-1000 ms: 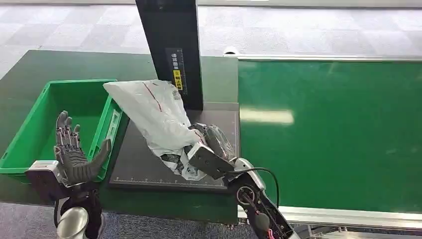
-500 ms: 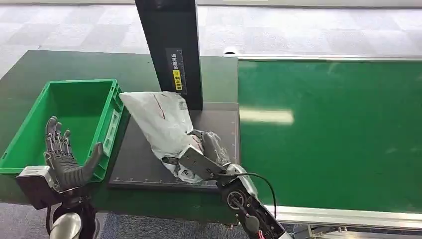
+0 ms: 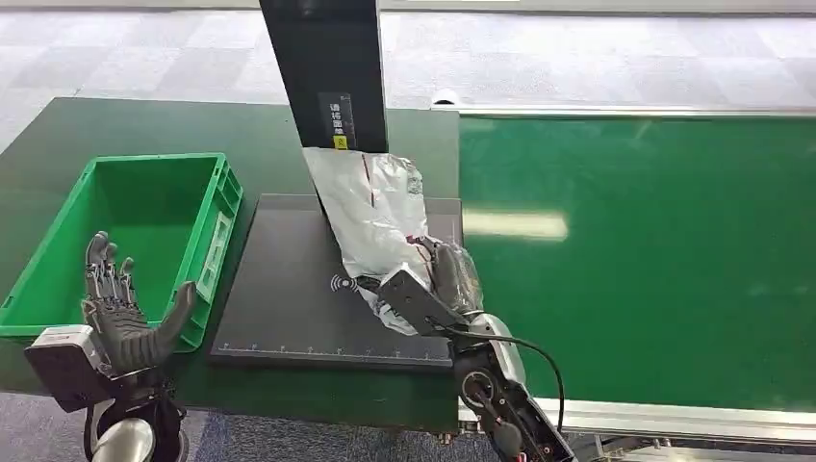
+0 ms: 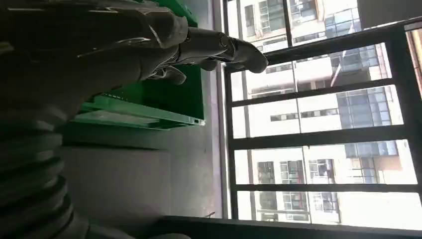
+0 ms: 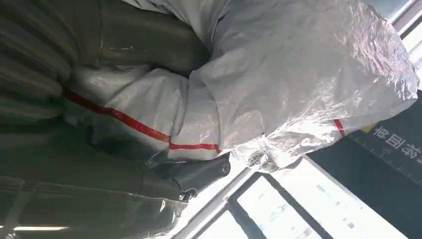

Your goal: Moved the parcel from conveyor to table for the left to box.

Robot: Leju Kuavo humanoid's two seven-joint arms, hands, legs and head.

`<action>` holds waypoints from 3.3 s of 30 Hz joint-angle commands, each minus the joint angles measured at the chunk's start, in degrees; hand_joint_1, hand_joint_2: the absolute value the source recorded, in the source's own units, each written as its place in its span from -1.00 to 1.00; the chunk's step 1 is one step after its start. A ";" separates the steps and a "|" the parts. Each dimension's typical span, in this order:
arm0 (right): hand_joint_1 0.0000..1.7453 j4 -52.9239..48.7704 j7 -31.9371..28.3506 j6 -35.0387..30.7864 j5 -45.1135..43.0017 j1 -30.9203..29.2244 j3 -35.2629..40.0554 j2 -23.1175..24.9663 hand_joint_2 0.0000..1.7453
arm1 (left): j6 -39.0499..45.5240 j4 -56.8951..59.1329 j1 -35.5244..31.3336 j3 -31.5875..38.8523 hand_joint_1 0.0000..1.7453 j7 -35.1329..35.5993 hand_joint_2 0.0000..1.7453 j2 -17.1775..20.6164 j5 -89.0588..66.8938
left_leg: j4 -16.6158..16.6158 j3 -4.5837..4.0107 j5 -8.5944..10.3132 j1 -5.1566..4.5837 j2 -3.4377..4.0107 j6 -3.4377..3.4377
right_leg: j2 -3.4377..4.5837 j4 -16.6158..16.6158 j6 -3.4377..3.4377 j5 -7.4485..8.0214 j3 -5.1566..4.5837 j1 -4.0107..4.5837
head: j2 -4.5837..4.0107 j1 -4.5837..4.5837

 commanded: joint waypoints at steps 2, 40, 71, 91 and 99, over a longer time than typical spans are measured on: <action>1.00 -0.32 0.62 -0.87 0.40 -0.36 -1.37 -1.04 1.00 | -0.20 0.94 -0.24 0.78 -1.00 0.37 1.00 -0.07 -0.10 | -0.02 0.02 0.02 -0.02 0.00 0.05 | -0.08 -0.05 0.01 0.01 0.05 0.00 | 0.00 0.02; -1.00 -7.13 -11.51 1.26 -22.66 8.89 -9.57 -1.48 1.00 | -1.70 12.25 -1.67 -15.85 -1.00 1.42 1.00 4.67 -15.26 | -0.09 0.04 0.05 -0.04 -0.08 0.06 | -0.22 -0.12 0.01 0.02 0.12 -0.03 | 0.00 0.02; -1.00 -31.22 -19.92 -11.85 -29.41 22.71 -23.28 -3.37 1.00 | -3.31 63.81 -31.45 -42.91 1.00 0.82 1.00 -0.20 -37.30 | -0.02 0.10 0.03 -0.06 -0.03 0.05 | -0.14 -0.13 0.02 0.07 0.15 -0.06 | 0.00 -0.02; -1.00 -30.96 -21.56 -16.02 -29.44 26.66 -26.79 -4.00 1.00 | 13.35 1.49 -23.92 -17.00 1.00 -4.59 1.00 11.11 -17.18 | 0.07 -0.07 -0.05 -0.02 0.21 0.01 | 0.13 0.01 0.00 0.06 -0.10 -0.03 | 0.00 -0.02; -1.00 -33.30 -20.42 -15.40 -29.33 19.73 -23.31 -4.57 1.00 | 16.48 29.44 -47.37 -2.44 1.00 10.61 1.00 17.26 -35.51 | 0.25 -0.30 0.05 0.01 0.09 0.01 | -0.03 0.19 -0.01 0.08 -0.28 0.01 | 0.00 0.00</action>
